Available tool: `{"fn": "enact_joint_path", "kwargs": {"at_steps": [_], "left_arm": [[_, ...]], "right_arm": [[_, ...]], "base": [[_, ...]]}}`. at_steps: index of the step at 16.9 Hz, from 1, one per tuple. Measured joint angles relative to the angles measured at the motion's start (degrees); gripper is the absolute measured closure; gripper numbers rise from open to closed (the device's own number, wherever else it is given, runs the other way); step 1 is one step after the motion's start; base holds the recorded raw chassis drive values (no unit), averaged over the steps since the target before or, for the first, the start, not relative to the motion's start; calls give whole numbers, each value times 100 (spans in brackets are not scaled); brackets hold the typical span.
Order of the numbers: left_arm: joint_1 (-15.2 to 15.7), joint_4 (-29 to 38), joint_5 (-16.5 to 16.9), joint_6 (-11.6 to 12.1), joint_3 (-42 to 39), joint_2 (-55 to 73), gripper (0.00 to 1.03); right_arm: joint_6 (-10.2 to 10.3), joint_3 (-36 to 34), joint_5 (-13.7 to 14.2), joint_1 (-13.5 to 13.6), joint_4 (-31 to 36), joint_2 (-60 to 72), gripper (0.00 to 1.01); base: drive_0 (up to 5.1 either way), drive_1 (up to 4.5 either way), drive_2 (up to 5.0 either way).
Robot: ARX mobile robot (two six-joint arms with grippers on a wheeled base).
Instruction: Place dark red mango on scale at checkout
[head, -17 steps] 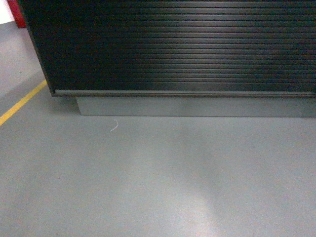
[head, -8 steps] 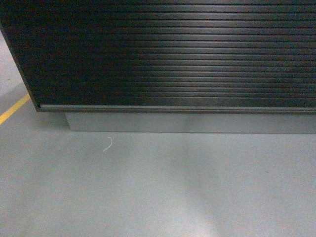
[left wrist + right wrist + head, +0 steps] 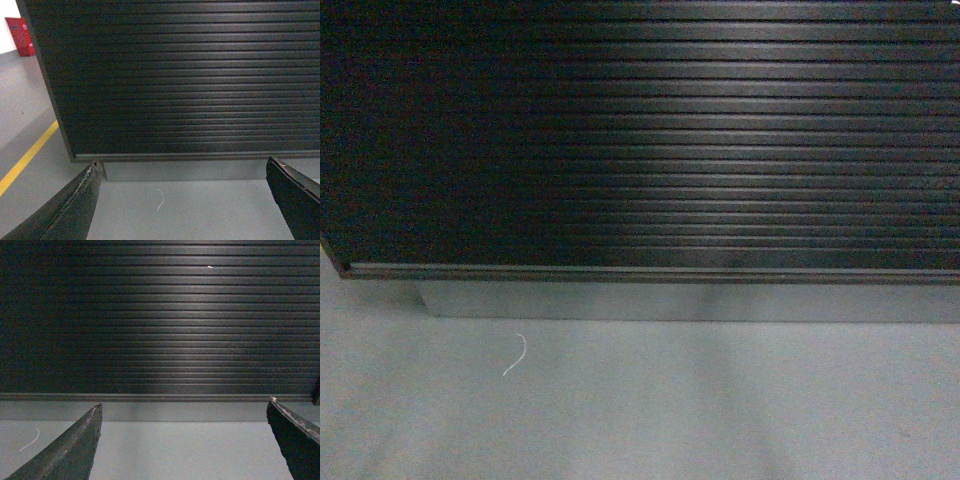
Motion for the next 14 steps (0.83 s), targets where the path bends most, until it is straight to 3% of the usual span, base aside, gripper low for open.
{"fn": "enact_joint_path", "kwargs": {"at_steps": [14], "left_arm": [[0,-2,2,0,0,0,5]], "right_arm": [[0,0,0,0,-2,0,3]], "base": [[0,169,-169]]}}
